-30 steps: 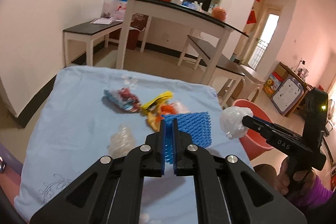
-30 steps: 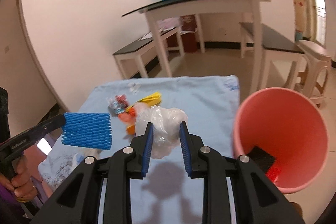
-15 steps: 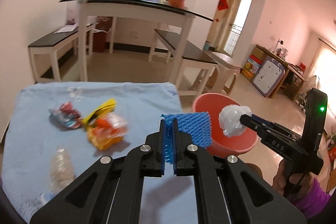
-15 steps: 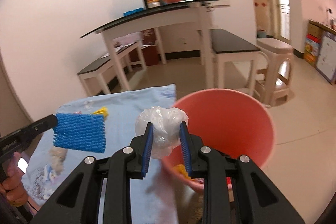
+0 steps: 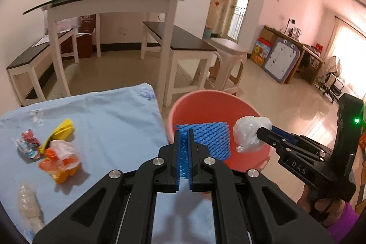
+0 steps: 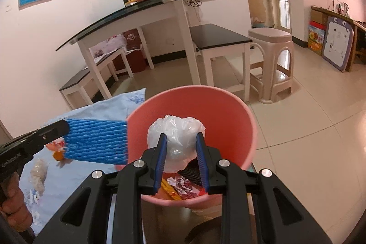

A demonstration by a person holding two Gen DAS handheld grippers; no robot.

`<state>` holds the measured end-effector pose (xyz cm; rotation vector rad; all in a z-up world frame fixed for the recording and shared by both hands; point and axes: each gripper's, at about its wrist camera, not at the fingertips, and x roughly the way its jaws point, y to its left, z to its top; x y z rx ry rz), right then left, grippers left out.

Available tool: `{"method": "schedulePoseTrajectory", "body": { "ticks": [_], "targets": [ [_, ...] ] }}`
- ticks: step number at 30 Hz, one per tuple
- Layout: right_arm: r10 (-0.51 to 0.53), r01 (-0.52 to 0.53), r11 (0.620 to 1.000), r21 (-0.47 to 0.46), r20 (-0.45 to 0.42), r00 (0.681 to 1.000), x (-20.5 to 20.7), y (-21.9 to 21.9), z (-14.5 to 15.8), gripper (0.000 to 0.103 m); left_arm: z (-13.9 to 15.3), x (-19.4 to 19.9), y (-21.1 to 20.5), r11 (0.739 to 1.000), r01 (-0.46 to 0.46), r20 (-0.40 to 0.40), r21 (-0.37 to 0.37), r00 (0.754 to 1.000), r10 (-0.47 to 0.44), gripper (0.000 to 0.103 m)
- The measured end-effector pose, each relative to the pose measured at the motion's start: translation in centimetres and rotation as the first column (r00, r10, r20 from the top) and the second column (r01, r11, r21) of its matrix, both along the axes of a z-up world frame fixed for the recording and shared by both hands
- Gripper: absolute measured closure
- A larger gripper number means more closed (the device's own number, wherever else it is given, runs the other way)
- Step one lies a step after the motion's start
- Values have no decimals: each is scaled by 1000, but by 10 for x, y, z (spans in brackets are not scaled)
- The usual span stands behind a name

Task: Collect trash
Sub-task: 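Carry the blue net and white bag to the bucket and release both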

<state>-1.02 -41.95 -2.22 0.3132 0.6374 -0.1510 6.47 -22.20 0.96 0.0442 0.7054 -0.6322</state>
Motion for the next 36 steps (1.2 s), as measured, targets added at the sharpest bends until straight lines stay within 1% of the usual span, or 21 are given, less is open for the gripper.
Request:
{"method": "schedulePoseTrajectory", "body": {
  "ticks": [5,13,17,26,28,30,32,33,35,36],
  "targets": [
    [-15,15,1000,6,-21,1000,2,-7,-9,77,-11,4,-19,1000,15,-11,24,1000,-15,98],
    [-29,30,999,18,-43,999,3,-15,-20,77,-23,12,-35,999,26,-39,35,999,-24,98],
    [-31,32,999,22,-48,998,4,-15,-21,77,-27,14,-43,998,37,-37,42,999,-36,98],
    [-41,43,999,30,-59,997,8,-17,-23,75,-29,16,-46,999,41,-45,12,998,-40,98],
    [-43,45,998,37,-60,997,9,-18,-24,71,-29,18,-44,999,41,-63,2,997,-41,97],
    [-47,49,998,37,-62,997,9,-18,-25,62,-30,20,-45,999,41,-75,0,996,-41,96],
    [-53,55,998,38,-61,997,9,-19,-25,59,-30,20,-44,999,45,-84,-6,995,-45,96],
    [-54,57,998,39,-61,997,9,-19,-25,59,-30,20,-44,999,47,-87,-10,995,-48,94],
    [-57,60,997,39,-63,996,9,-19,-25,59,-29,20,-43,999,49,-89,-20,995,-50,84],
    [-58,61,997,39,-64,996,9,-19,-25,58,-29,20,-42,999,48,-88,-26,995,-50,75]
  ]
}}
